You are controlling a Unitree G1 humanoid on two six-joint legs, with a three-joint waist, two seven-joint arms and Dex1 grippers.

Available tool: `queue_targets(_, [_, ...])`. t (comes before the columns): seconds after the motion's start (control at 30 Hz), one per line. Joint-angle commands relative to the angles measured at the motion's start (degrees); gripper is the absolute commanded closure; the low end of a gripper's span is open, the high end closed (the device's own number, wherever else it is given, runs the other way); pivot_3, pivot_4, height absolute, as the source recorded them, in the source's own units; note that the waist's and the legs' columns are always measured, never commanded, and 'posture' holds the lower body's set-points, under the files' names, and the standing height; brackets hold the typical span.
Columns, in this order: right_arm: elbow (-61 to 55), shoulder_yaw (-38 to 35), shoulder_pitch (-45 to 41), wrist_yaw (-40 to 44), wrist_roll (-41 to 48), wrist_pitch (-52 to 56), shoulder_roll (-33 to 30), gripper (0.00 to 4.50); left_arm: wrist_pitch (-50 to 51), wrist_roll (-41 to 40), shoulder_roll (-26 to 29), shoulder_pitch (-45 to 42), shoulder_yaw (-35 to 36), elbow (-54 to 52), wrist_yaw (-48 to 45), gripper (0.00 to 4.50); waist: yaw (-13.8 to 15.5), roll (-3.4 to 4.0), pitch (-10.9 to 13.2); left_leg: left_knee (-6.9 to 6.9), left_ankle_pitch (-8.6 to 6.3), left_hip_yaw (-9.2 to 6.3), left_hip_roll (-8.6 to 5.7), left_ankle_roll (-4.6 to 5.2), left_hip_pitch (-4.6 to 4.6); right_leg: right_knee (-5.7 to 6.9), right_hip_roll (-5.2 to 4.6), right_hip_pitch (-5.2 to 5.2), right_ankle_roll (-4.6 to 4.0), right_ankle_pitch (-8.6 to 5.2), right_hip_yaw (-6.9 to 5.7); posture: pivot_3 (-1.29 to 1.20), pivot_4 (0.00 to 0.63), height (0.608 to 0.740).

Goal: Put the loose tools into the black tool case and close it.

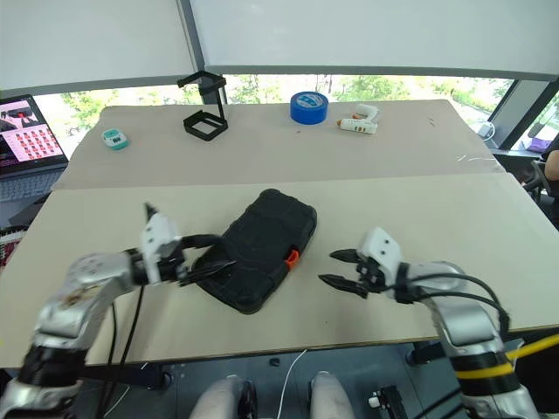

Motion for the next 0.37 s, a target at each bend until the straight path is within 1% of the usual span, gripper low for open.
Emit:
queue_targets(0.03, [5.0, -5.0, 0.5, 5.0, 1.7, -14.3, -1.3, 0.01, -7.9, 1.8, 1.6, 5.4, 5.6, 3.7, -0.2, 0.0, 0.0, -0.01, 0.0, 0.0, 0.0, 0.04, -0.01, 0.0, 0.05, -0.01, -0.07, 0.04, 0.01, -0.01, -0.01, 0.0, 0.15, 0.74])
queue_targets(0.07, [7.4, -6.1, 0.5, 6.3, 2.0, -19.2, -1.2, 0.01, -10.3, 3.3, 2.0, 7.1, 6.8, 4.5, 0.7, 0.0, 0.0, -0.03, 0.0, 0.0, 0.0, 0.05, -0.01, 0.0, 0.05, -0.03, -0.07, 0.05, 0.01, -0.01, -0.02, 0.0, 0.15, 0.74])
queue_targets(0.13, [10.7, -7.2, 0.2, 10.2, 4.6, -19.2, -2.4, 0.01, -13.4, 5.0, 2.6, 9.4, 8.5, 6.3, 2.1, 0.0, 0.0, -0.13, 0.1, 0.0, 0.0, 0.05, 0.0, 0.0, 0.02, -0.05, -0.07, 0.03, 0.01, -0.01, -0.05, 0.0, 0.15, 0.74])
queue_targets(0.2, [14.3, -7.6, -0.6, 11.5, 4.7, -21.5, -2.6, 0.01, -15.2, 5.4, 2.8, 10.6, 9.7, 7.9, 2.9, 0.0, 0.2, -0.2, 0.2, 0.0, 0.0, 0.05, 0.01, 0.0, 0.0, -0.07, -0.1, 0.02, 0.02, -0.01, -0.05, 0.0, 0.15, 0.74])
queue_targets(0.37, [21.1, -7.7, -2.8, 10.6, 3.2, -28.9, -1.2, 0.01, -16.4, 4.6, 2.3, 11.5, 10.3, 7.2, 4.1, 0.0, 0.5, -0.21, 0.2, 0.01, 0.01, 0.09, -0.03, -0.02, 0.01, -0.04, -0.29, 0.04, 0.01, 0.01, -0.14, 0.0, 0.15, 0.74])
